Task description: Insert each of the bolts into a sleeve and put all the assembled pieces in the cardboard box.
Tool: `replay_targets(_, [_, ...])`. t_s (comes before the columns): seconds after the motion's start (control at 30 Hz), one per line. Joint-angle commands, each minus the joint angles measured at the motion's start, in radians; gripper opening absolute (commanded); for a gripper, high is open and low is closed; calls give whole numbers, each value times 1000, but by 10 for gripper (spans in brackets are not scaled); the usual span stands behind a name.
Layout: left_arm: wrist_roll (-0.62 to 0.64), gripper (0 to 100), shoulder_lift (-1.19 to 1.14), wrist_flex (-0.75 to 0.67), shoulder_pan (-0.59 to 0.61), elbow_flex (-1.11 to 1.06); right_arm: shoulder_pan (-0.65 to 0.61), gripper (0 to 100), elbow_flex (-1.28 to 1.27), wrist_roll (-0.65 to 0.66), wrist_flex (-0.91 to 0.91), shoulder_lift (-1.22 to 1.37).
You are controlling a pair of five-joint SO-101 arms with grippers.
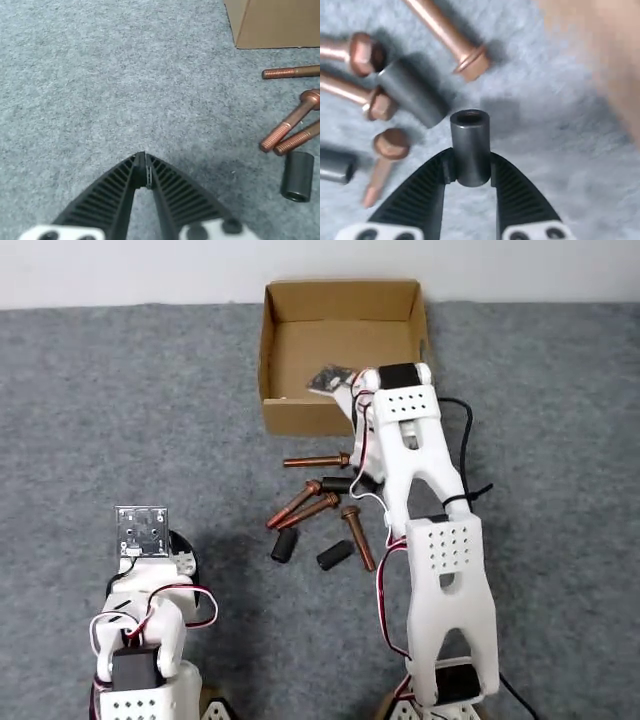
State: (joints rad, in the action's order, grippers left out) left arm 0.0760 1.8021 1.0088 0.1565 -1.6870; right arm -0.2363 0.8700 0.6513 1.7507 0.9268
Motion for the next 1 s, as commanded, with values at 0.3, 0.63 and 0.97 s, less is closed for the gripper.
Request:
replay_targets(0.3, [-11,5,0,20,9,2,-44,33,-230,-138,45,-173])
replay_targets(0.63, [-11,5,0,20,9,2,-105,180,-230,-133,21,-171])
replay_targets(0.97, [-11,5,0,20,9,2,-107,9,-230,-132,4,-61])
